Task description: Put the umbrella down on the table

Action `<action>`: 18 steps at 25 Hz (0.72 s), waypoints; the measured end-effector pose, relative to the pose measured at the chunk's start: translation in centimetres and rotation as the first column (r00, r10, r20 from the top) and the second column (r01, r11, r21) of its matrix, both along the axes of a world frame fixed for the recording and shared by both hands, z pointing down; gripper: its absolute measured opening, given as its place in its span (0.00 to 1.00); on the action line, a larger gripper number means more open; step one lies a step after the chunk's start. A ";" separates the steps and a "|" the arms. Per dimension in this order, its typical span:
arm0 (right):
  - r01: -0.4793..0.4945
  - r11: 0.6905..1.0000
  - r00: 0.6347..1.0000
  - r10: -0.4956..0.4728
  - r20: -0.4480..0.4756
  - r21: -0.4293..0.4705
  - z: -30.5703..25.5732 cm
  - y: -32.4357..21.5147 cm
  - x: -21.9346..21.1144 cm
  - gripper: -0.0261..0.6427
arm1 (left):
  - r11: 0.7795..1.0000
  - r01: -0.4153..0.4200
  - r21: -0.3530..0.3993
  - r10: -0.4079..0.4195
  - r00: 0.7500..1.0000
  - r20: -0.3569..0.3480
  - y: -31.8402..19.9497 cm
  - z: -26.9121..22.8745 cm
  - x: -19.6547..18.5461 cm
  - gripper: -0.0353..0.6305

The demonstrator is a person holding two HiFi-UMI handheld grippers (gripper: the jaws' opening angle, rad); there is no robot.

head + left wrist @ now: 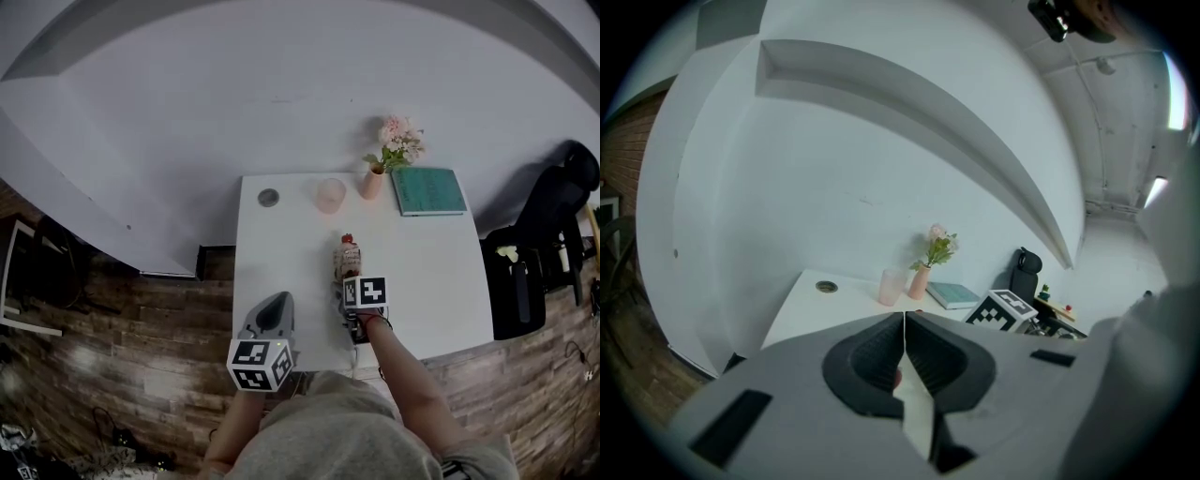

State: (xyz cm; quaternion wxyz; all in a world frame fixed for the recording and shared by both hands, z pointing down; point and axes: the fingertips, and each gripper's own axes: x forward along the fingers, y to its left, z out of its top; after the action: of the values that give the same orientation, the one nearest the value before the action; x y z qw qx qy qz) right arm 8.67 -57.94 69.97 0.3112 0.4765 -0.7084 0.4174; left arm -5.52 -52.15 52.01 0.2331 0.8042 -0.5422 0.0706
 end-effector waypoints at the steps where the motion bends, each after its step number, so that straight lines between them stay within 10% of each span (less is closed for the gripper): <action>1: -0.002 1.000 1.000 0.002 -0.006 0.006 0.0 0.0 0.0 0.45 | 1.000 0.001 0.000 -0.001 1.000 0.000 0.2 0.0 -0.1 0.06; 18: -0.029 0.998 0.999 0.031 -0.038 0.060 -1.2 0.7 0.1 0.47 | 1.000 -0.024 0.010 0.024 1.000 0.014 4.9 -1.4 -1.2 0.06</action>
State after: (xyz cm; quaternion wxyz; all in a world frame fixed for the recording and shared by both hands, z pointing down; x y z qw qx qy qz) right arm 8.75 -57.23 68.75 0.3044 0.5040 -0.7070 0.3917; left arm -6.73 -47.27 50.62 0.2243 0.8112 -0.5346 0.0761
